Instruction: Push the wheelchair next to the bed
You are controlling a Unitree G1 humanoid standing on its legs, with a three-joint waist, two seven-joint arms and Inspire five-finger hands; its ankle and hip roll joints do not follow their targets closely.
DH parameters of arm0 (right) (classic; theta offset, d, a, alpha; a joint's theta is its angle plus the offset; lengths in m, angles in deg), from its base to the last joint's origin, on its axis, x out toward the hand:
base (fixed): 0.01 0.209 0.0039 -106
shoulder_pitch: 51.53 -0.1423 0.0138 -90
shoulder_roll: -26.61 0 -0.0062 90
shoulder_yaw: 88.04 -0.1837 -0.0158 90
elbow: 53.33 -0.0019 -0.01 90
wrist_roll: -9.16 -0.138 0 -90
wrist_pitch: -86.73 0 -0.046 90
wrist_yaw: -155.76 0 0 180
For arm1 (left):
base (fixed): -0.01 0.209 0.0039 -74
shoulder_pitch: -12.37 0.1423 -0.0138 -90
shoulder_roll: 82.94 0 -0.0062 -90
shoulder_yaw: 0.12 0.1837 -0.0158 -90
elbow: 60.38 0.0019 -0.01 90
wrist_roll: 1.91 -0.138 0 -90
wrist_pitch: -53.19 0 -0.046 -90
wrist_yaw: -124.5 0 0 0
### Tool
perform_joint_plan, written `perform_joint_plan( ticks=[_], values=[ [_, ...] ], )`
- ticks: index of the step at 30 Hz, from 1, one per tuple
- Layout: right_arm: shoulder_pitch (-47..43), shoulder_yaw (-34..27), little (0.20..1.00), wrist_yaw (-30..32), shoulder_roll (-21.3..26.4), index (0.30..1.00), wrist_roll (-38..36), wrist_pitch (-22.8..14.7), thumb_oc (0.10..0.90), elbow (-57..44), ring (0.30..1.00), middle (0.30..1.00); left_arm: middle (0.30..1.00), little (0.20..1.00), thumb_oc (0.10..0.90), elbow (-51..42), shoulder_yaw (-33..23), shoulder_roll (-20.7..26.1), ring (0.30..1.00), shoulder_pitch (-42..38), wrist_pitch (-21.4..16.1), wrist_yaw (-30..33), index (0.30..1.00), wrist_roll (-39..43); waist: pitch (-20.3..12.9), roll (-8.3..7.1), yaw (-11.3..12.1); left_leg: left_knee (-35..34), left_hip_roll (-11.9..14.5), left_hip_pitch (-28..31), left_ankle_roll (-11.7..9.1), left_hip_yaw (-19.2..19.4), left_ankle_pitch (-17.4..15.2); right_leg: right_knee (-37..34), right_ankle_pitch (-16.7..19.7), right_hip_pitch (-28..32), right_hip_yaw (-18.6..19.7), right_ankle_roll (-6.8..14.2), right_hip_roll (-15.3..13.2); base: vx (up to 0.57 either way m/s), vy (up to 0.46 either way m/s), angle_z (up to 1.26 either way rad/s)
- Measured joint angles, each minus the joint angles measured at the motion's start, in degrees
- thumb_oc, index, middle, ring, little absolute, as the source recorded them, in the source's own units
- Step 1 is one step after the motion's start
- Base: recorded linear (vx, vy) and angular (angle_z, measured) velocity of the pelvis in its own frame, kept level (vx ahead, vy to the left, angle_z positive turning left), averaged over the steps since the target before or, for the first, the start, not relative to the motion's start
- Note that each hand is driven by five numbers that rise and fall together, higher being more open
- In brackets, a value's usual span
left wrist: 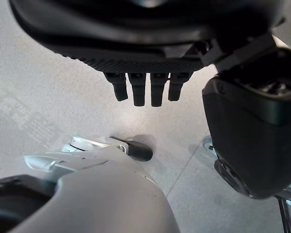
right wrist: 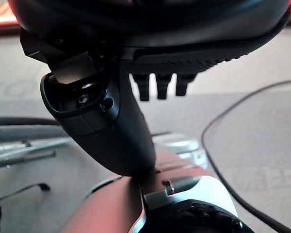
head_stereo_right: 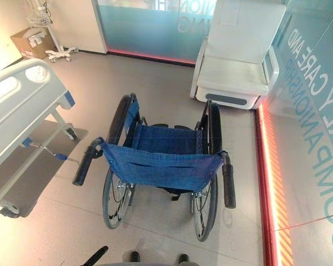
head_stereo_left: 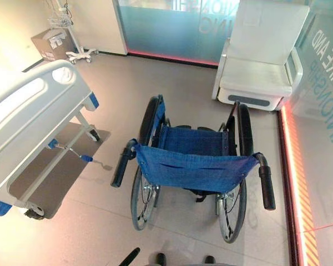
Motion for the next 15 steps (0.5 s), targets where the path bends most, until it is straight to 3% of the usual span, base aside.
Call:
perform_joint_plan(
  ticks=[15],
  values=[
    [0.5,0.0,0.900,0.0,0.3,0.900,0.0,0.1,0.800,0.0,0.900,0.900,0.900,0.900,0.800,0.0,0.0,-0.2,0.900,0.1,1.3,0.2,0.900,0.0,-1.2,0.49,-0.1,0.0,0.0,0.4,0.0,0.1,0.0,-0.7,0.3,0.7,0.0,0.0,0.0,0.00,0.000,0.00]
  ],
)
